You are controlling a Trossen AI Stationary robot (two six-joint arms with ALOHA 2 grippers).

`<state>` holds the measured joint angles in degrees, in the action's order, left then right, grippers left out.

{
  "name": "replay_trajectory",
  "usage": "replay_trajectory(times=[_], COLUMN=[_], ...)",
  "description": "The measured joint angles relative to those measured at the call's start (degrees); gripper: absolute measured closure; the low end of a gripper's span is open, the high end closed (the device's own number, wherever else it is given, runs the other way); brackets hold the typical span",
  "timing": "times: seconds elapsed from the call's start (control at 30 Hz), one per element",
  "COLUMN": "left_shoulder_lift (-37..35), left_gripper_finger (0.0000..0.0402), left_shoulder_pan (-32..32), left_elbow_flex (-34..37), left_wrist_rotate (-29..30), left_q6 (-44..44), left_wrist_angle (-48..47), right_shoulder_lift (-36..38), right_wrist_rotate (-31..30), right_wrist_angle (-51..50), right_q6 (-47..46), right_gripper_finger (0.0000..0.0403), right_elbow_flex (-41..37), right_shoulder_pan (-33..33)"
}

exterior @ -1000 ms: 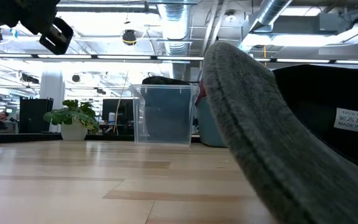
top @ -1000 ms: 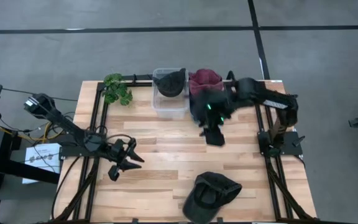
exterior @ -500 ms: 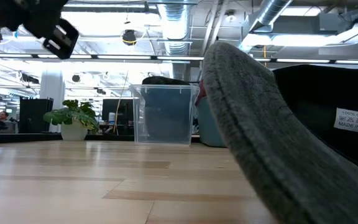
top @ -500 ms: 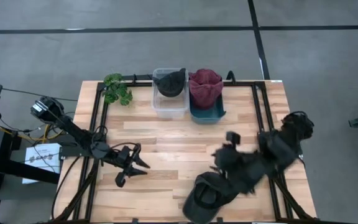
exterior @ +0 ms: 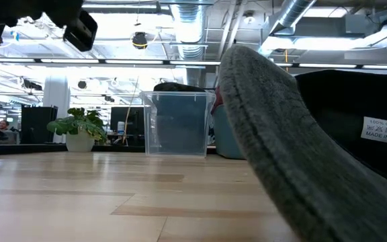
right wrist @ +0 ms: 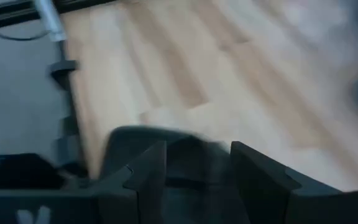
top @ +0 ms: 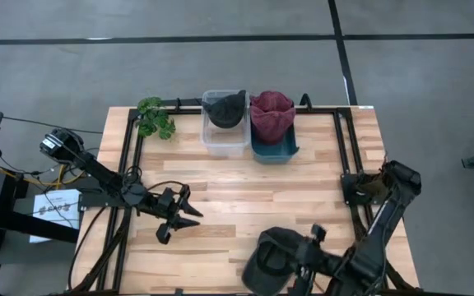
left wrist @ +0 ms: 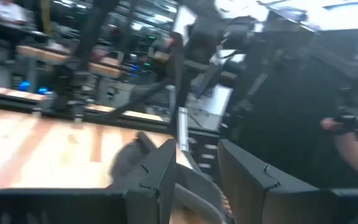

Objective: Pick & Place hat
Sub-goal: Put the black cap into the transparent bin

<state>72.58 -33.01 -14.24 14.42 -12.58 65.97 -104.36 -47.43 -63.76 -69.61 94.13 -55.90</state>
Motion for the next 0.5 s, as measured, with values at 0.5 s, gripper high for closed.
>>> replay_trajectory(times=[0.5], left_shoulder_lift=[0.01], left_gripper_finger=[0.0284], left_shoulder_pan=[-5.42], left_elbow_flex=[0.02], left_wrist_rotate=[-7.43], left_q6=[-1.35], left_wrist_angle=[-1.24], right_shoulder_lift=[0.02], right_wrist_rotate=[8.06], right_wrist_angle=[44.27], right_q6=[18.58], right_gripper_finger=[0.0233], right_elbow_flex=[-21.04], right_shoulder_pan=[-0.72])
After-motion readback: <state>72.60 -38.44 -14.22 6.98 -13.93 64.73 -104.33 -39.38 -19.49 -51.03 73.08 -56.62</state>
